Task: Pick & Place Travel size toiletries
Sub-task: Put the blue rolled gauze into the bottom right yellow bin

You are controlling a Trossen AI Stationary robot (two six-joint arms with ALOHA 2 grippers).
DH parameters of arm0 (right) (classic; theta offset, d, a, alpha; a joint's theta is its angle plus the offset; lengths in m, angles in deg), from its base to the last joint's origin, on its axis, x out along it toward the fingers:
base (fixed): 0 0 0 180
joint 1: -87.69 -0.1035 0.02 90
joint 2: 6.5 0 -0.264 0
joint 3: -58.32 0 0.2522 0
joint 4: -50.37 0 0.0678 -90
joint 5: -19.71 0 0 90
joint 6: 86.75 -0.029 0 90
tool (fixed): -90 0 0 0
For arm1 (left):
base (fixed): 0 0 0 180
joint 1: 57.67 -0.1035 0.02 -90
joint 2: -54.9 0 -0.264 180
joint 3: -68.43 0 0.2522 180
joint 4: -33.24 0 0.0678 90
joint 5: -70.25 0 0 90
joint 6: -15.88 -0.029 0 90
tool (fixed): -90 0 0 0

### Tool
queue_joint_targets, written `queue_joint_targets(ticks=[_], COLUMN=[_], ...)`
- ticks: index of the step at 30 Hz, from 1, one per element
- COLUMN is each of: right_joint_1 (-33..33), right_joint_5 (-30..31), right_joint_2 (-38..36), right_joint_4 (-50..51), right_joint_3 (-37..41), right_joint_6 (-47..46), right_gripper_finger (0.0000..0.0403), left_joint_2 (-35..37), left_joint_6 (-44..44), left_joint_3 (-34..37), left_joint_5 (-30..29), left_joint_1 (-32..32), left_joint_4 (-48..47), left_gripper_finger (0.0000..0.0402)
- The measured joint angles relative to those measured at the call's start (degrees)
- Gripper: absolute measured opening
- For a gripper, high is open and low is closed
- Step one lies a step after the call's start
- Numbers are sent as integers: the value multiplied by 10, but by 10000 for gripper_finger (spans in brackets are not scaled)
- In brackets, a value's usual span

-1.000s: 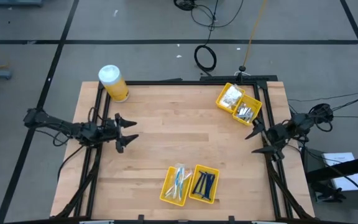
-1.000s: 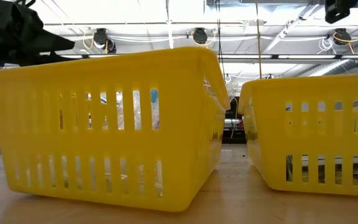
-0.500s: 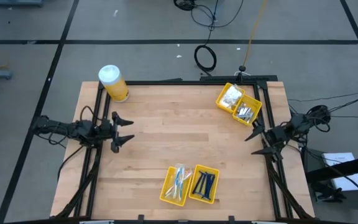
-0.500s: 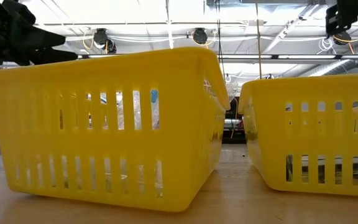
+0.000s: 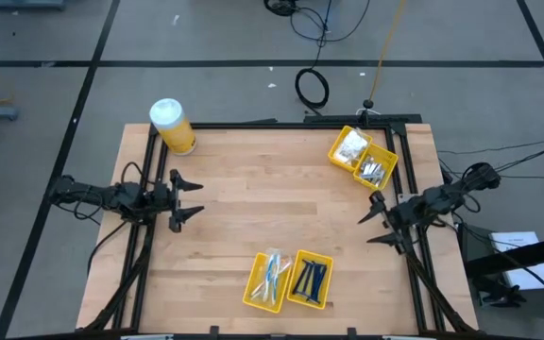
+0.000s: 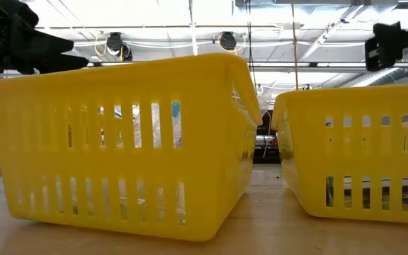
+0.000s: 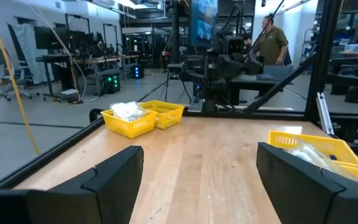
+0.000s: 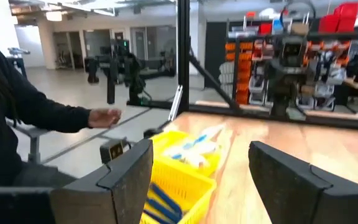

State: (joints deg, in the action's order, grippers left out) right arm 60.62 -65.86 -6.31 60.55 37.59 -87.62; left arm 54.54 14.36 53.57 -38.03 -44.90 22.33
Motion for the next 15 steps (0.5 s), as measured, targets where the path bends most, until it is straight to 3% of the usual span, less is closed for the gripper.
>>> queue_joint_targets(ticks=[15], right_joint_1=[0], right_joint_5=[-1], right_joint_2=[1], right_joint_4=[7], right_joint_3=[59], right_joint_6=[8], right_gripper_finger=[254], left_joint_2=[0], left_joint_6=[3], left_joint_3=[1], left_joint_5=[0], left_joint_1=[0], left_joint_4=[15], left_gripper_finger=[308])
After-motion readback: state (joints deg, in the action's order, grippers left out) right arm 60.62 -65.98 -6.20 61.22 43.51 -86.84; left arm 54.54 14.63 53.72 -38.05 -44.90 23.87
